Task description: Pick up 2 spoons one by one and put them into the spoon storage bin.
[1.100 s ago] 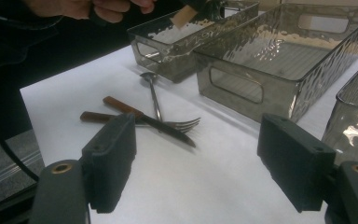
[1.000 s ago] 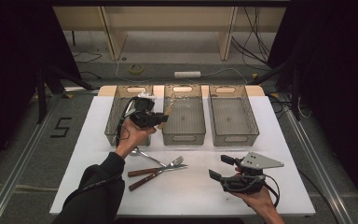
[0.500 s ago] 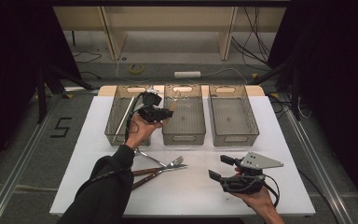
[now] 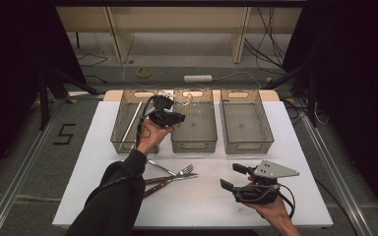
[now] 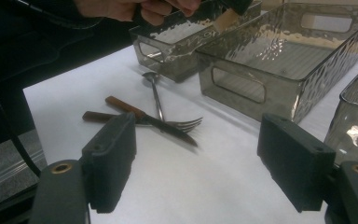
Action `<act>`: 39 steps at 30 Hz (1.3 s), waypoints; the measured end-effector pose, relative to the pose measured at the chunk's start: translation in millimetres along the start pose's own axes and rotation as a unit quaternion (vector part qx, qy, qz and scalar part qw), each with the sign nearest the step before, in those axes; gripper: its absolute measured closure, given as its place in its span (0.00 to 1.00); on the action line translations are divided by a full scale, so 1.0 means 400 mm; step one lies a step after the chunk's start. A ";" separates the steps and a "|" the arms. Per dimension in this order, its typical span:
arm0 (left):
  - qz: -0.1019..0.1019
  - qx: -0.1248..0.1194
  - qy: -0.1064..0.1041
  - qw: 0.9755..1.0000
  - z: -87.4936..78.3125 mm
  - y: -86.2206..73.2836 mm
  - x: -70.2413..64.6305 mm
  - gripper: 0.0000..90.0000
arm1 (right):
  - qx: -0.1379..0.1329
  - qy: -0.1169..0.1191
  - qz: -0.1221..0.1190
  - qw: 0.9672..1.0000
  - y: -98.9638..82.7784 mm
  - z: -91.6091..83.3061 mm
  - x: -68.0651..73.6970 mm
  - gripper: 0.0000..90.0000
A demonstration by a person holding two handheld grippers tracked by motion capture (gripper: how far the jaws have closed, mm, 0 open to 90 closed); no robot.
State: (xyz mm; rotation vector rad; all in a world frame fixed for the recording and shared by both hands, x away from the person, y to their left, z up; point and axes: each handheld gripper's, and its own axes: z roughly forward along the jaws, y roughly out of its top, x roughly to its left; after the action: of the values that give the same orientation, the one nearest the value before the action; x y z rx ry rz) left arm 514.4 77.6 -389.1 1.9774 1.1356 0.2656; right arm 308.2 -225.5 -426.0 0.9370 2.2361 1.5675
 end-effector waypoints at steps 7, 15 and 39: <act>-0.006 0.009 0.001 1.000 0.027 -0.009 0.000 0.84 | 0.001 0.000 0.001 1.000 0.000 -0.001 -0.001 0.32; -0.011 0.013 0.001 1.000 0.042 -0.013 0.002 0.84 | 0.000 0.002 -0.001 1.000 0.000 -0.001 0.001 0.32; 0.011 0.066 -0.009 0.998 0.031 -0.014 -0.008 0.65 | 0.001 0.005 0.000 1.000 0.000 0.000 0.002 0.32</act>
State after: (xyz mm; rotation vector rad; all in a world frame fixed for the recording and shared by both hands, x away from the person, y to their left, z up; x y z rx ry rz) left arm 515.6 69.6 -400.7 2.1045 1.1467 0.1886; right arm 307.7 -224.9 -425.9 0.9311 2.2440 1.5734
